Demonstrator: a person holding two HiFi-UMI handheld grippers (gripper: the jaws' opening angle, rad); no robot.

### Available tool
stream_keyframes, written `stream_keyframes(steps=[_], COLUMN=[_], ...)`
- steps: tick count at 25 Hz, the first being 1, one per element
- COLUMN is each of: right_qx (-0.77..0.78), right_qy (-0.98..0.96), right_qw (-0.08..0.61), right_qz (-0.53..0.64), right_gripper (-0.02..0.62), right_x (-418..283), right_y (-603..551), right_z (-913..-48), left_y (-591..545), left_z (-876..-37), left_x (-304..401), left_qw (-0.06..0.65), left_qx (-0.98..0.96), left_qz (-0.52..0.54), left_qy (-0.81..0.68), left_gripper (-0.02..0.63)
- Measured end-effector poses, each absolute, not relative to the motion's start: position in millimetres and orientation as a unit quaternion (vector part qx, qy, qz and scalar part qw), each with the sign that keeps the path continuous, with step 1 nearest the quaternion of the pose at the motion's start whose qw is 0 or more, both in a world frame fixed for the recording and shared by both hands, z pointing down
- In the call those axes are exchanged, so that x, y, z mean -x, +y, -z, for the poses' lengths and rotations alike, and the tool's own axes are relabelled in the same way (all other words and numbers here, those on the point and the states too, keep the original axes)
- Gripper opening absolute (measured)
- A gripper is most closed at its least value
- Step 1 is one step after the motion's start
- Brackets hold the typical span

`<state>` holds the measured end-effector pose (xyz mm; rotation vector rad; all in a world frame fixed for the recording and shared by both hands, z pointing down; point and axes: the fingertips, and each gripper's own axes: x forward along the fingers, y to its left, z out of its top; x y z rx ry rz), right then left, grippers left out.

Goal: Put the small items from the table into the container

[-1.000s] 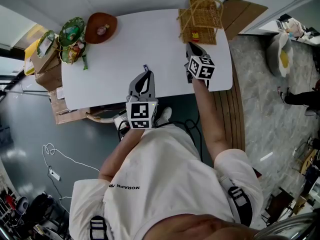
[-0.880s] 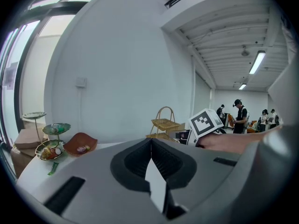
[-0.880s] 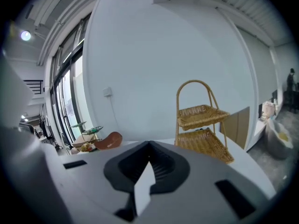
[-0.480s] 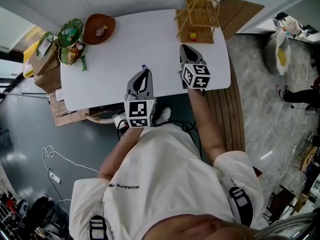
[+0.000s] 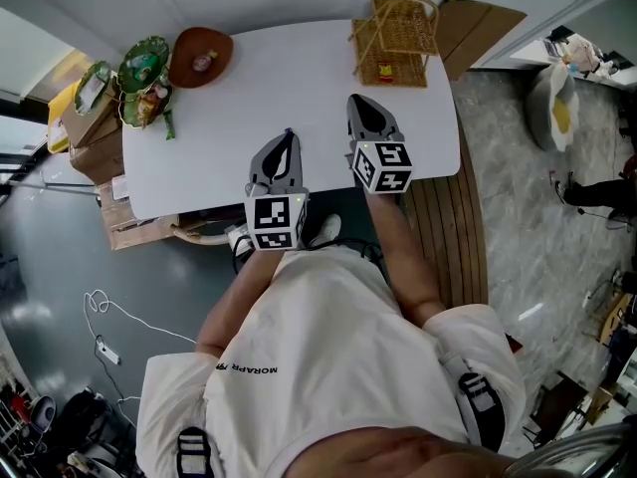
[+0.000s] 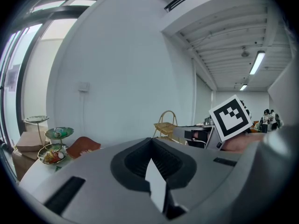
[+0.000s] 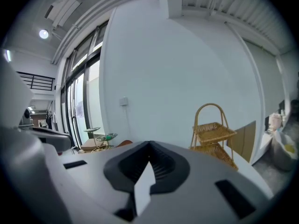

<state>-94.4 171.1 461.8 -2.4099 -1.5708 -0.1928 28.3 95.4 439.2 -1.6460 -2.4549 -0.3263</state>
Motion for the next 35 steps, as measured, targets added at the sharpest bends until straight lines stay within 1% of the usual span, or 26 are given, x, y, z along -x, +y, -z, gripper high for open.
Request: stream_keyframes(steps=[12, 35], right_qx=[0.847, 0.858], right_qy=[-0.514, -0.503], right_qw=[0.115, 0.088], right_qz=[0.069, 0.057], right_gripper=[0.014, 0.014], right_x=[51, 25], right_y=[155, 115], right_z=[-455, -428], left_y=[91, 93], left_z=[-434, -431], left_x=[-43, -61], left_qw=[0.079, 0.069], left_qx=[0.565, 0.581], left_qz=[0.105, 0.100], left_qy=[-0.815, -0.805], left_gripper=[0.005, 0.005])
